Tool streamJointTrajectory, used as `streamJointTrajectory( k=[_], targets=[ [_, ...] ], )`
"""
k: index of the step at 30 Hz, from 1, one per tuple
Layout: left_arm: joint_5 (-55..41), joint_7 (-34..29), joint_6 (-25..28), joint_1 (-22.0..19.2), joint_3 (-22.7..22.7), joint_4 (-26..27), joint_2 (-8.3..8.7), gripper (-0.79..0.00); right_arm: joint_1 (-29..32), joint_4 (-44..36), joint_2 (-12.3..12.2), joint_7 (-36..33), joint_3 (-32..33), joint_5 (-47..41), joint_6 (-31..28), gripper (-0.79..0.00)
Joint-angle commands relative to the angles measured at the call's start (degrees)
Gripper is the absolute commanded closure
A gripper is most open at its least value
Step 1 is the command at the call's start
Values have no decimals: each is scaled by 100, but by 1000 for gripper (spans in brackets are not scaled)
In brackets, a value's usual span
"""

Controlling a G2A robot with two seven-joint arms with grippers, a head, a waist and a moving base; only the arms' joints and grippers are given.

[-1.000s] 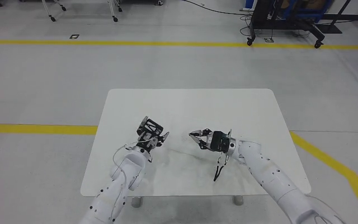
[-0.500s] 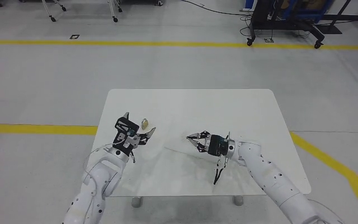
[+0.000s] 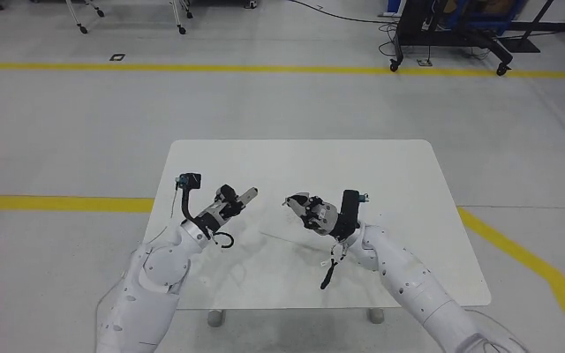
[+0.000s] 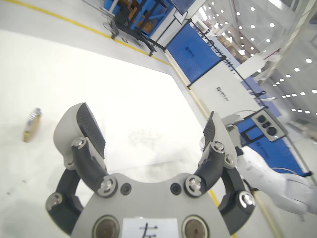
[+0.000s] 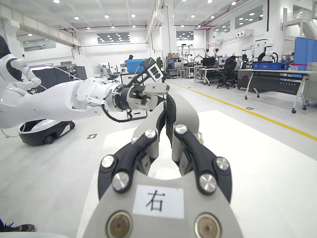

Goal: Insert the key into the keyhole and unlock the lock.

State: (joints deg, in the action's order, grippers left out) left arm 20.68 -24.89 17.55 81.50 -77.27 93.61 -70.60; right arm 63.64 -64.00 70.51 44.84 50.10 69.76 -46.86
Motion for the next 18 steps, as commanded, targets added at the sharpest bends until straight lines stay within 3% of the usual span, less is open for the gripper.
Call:
streamJointTrajectory(
  k=[1, 7, 15, 18],
  targets=[
    [466, 320, 0, 5, 2, 7, 0, -785, 3, -4, -2, 3, 3, 9, 0, 0],
    [-233, 339, 275, 1, -15, -118, -15, -785, 3, -4, -2, 3, 3, 9, 0, 0],
    [-2048, -331, 1140, -50, -15, -427, -12, -785, -70, 501, 335, -455, -454, -2230, -981, 0],
    [-2100, -605, 1205, -150, -90, -563, 21, -785, -163, 643, 466, -613, -688, -2947, -1114, 0]
  ],
)
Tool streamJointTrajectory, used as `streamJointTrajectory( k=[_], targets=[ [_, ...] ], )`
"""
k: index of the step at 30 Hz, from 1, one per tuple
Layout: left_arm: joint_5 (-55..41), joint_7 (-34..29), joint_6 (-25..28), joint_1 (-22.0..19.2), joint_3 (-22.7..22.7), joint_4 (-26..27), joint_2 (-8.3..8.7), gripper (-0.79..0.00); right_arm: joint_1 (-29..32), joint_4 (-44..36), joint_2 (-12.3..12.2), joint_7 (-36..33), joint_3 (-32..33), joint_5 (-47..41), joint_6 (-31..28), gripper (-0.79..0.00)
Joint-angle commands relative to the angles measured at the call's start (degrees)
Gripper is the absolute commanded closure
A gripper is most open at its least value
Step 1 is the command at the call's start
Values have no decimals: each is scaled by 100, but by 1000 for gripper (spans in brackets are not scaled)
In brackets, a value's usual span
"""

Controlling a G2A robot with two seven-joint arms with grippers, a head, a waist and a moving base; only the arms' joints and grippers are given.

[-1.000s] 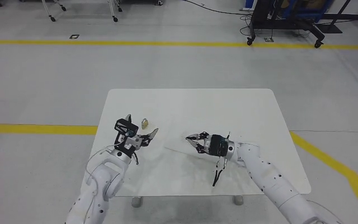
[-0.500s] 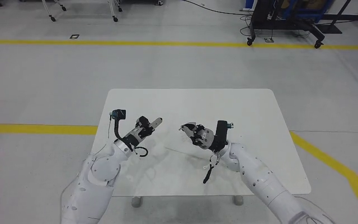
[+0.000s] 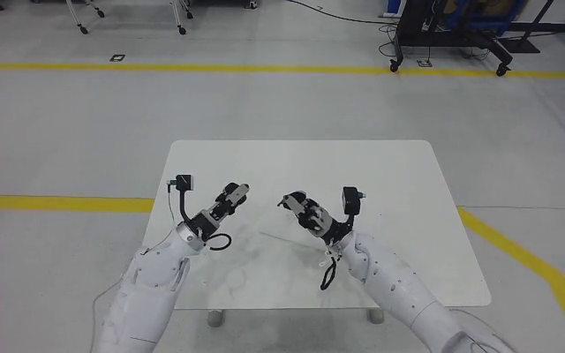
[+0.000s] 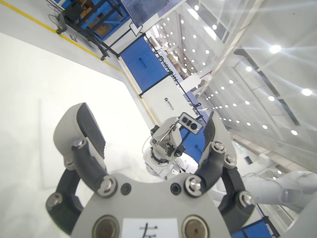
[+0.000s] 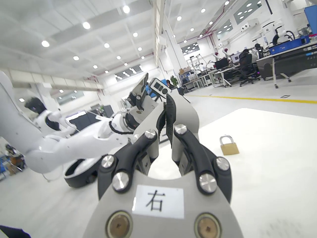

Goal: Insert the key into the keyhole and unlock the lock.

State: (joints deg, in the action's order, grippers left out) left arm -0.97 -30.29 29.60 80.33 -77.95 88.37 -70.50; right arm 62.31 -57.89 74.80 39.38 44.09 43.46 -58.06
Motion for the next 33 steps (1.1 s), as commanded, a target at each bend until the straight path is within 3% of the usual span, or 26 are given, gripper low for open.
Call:
streamJointTrajectory(
  k=[1, 7, 12, 14, 15, 20, 24, 33],
  targets=[
    [47, -82, 16, -44, -12, -53, 13, -785, -75, 94, 65, -177, -155, -491, 6, 0],
    [273, -314, 324, -96, 120, -24, 33, -785, -262, 380, 190, -860, -506, -1523, 6, 0],
    [456, -336, 420, -112, 209, -9, 46, -723, -390, 508, 247, -1235, -656, -1992, 6, 0],
    [449, -329, 432, -115, 222, -14, 51, -579, -420, 519, 261, -1310, -685, -2069, 6, 0],
    [455, -328, 437, -118, 227, -15, 54, -545, -429, 512, 266, -1332, -695, -2097, 6, 0],
    [423, -436, 394, -139, 303, -27, 69, -480, -433, 443, 268, -1426, -737, -2177, 6, 0],
    [426, -495, 362, -156, 349, -26, 81, -477, -429, 398, 258, -1461, -751, -2220, 6, 0],
    [706, -462, 259, -168, 398, 11, 115, -299, -430, 348, 241, -1520, -796, -2291, 6, 0]
  ],
)
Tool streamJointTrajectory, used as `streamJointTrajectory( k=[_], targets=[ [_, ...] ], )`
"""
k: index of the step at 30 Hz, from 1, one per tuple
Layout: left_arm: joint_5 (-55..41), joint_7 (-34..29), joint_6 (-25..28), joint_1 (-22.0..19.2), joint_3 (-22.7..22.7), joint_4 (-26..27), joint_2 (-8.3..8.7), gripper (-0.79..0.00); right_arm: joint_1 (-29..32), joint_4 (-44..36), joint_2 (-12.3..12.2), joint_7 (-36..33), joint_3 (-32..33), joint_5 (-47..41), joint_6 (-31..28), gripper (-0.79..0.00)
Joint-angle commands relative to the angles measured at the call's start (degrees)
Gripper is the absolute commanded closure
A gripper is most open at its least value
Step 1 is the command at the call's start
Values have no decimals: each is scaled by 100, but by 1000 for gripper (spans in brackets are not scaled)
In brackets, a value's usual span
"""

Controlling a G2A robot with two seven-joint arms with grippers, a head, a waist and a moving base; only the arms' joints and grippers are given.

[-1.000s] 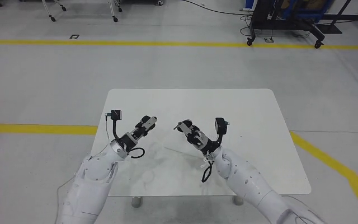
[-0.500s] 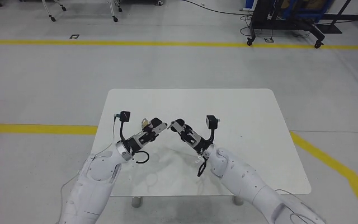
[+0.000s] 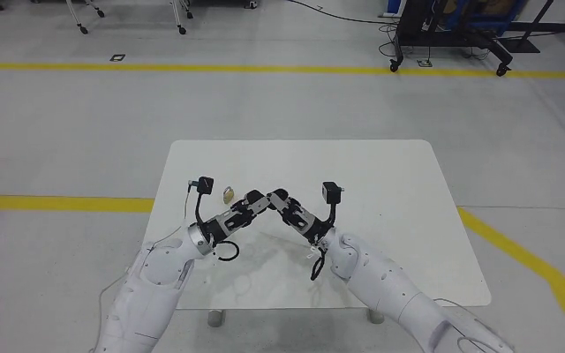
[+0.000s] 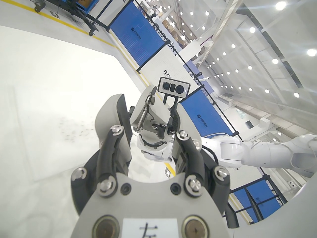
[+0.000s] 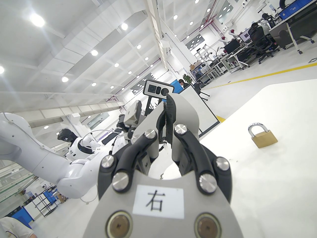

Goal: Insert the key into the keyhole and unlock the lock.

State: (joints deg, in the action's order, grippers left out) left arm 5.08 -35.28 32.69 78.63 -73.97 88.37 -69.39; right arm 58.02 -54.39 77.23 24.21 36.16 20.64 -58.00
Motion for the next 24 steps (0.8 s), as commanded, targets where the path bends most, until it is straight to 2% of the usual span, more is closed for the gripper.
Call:
streamJointTrajectory(
  k=[1, 2, 11, 13, 15, 24],
  targets=[
    [125, 70, -81, 10, 17, 29, 4, -277, -3, 5, -4, -9, -7, -11, 0, 0],
    [156, 97, -104, 14, 26, 42, 6, -246, -3, 11, -5, -15, -12, -20, 0, 0],
    [325, 229, -180, 32, 63, 103, 29, -169, -19, -5, -16, -98, -57, -108, 0, 0],
    [314, 243, -197, 29, 60, 104, 35, -105, -21, -7, -19, -107, -60, -122, 0, 0],
    [298, 261, -204, 27, 53, 103, 41, 0, -22, -10, -23, -113, -63, -131, 0, 0],
    [264, 307, -209, 22, 38, 100, 68, 0, -24, 4, -40, -90, -47, -141, 0, 0]
  ],
)
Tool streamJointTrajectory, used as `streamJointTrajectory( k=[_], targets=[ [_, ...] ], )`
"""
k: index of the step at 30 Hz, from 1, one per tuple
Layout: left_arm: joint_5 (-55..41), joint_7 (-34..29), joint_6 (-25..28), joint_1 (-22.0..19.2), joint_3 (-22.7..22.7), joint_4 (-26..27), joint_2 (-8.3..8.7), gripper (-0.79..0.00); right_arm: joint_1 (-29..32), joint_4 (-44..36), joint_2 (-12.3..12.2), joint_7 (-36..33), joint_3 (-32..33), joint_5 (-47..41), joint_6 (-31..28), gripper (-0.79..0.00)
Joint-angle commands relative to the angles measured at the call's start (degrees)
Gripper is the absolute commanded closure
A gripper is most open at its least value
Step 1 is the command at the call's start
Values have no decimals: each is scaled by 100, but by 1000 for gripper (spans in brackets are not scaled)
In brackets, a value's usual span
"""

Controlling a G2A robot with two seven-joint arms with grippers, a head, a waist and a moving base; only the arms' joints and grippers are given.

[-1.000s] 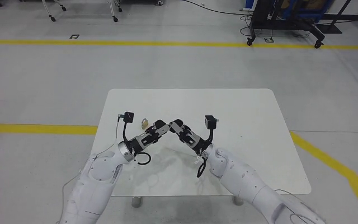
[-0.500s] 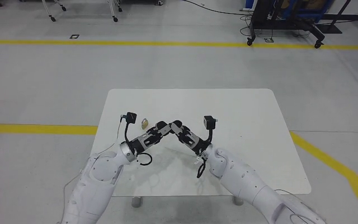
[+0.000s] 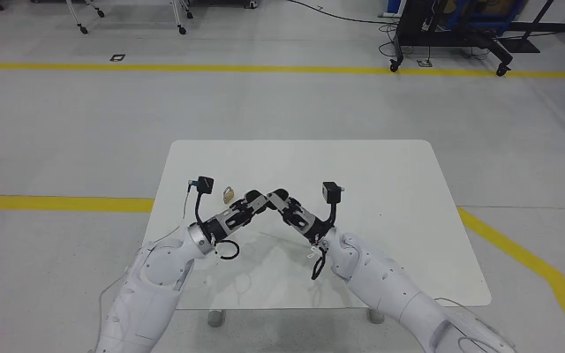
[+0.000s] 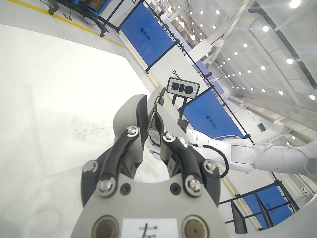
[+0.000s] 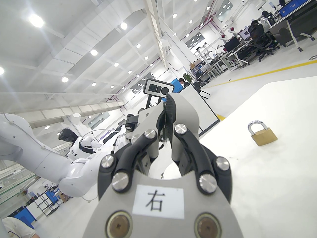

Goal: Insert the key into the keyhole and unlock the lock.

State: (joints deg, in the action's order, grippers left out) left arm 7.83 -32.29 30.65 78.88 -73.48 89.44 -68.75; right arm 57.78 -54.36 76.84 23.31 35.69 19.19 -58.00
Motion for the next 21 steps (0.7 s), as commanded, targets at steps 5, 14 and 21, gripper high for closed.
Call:
streamJointTrajectory(
  k=[5, 14, 21],
  targets=[
    [-74, -3, -7, -5, -5, -17, 17, 0, -1, 12, -3, 1, -3, -6, 0, 0],
    [-350, -189, 25, -41, 34, -61, 41, -132, -2, 3, -5, 18, -8, -23, 0, 0],
    [-408, -308, 94, -67, 64, -80, 64, -142, 0, -6, -20, 50, 12, -12, 0, 0]
  ],
)
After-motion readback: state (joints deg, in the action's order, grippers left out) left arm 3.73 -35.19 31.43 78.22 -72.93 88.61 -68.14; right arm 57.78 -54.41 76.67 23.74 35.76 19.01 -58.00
